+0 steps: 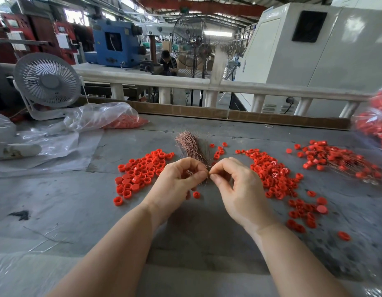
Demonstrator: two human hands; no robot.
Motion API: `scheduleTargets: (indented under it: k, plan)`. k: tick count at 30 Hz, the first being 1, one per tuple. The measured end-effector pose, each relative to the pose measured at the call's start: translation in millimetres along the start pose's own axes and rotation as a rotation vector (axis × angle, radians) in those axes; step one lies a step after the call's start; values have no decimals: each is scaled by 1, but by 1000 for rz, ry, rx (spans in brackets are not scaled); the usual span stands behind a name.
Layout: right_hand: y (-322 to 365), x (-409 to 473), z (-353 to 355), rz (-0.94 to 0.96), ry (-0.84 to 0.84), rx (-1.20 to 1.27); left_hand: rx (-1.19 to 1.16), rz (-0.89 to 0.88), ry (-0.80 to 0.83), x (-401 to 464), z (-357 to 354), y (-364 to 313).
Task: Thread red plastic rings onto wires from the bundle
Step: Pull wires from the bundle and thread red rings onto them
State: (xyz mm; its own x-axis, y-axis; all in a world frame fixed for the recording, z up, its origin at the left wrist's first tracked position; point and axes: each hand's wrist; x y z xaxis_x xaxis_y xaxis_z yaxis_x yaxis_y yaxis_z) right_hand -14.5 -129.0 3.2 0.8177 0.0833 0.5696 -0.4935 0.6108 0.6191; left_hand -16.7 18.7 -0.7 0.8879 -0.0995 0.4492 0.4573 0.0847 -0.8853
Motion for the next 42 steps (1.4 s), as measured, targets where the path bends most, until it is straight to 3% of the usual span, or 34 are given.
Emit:
scheduleTargets:
  k: [19,42]
  plan:
    - [-1,2,4,-10,-88,-40,30,4,-74,3,-1,0]
    - [0,1,4,57,-78,-118,-50,45,-36,1,-1,-3]
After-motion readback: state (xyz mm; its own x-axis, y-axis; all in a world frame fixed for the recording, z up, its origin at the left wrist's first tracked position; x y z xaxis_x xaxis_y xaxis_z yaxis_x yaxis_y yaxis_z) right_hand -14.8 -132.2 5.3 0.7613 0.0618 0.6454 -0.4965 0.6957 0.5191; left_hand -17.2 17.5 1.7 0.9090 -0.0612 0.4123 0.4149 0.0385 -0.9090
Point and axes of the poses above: each hand's wrist, its own x-axis towards the middle knuckle, its own z-axis out of the back of the hand, y = z × x, and after that the axes turned 11 degrees about -z, right-handed
